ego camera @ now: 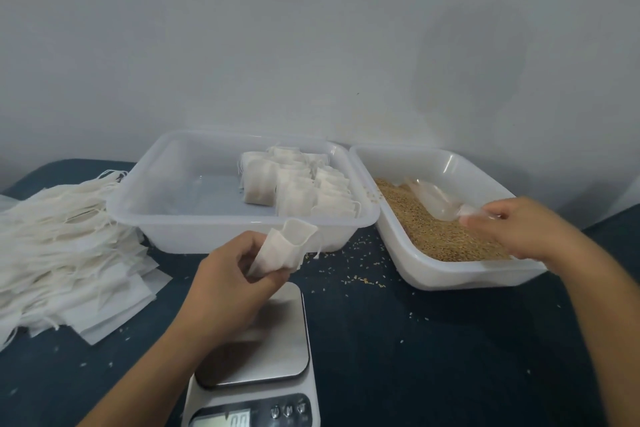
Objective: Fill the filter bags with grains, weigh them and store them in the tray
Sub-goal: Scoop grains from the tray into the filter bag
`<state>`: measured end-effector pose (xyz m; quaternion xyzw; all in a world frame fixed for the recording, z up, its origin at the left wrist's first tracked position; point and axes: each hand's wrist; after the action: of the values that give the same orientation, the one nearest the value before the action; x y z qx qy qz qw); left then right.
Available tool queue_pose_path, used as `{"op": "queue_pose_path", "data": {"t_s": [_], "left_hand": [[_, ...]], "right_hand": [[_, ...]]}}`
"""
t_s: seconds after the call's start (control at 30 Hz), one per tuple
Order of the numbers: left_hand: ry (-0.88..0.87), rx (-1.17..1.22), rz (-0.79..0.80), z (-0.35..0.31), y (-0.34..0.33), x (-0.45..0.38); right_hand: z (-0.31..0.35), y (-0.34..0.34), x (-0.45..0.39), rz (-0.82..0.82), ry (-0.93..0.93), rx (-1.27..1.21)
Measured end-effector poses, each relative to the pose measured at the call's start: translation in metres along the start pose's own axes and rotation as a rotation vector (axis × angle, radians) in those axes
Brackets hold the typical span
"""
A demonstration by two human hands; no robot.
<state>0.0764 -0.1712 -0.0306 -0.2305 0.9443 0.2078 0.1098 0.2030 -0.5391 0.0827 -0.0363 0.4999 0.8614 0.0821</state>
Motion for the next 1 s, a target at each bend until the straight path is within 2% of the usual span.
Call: {"op": "queue_pose_path", "data": {"t_s": [0.2,0.3,0.4,0.5,0.83,1.0], "left_hand": [[-0.005,-0.022,-0.011,0.000,0.002,0.001],[-0.012,-0.048,-0.031,0.001,0.003,0.002],[-0.021,-0.074,-0.054,0.001,0.002,0.001],[-0.028,-0.091,-0.076,0.003,0.002,-0.002],[-0.051,-0.136,-0.073,0.004,0.002,-0.002],[-0.091,-0.220,-0.062,0.004,0.001,-0.001]], "right_hand": [[0.032,-0.007,0.032,-0.080,0.126,-0.228],[0.057,0.000,0.053,0.013,0.261,-0.244],[0.076,0.009,0.062,0.178,0.397,-0.144],[0.088,0.019,0.063,0.250,0.472,-0.043],[0.131,0.038,0.059,0.251,0.631,0.238],[0.163,0.038,0.051,0.116,0.832,0.529]]}}
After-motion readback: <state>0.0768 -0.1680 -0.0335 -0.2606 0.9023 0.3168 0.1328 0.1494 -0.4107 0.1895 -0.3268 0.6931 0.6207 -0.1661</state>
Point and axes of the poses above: each hand's wrist, its own x-axis away from the middle knuckle, its own y-axis out of the back of the hand, z = x × y, and after that the axes turned 10 degrees about -z, right-handed
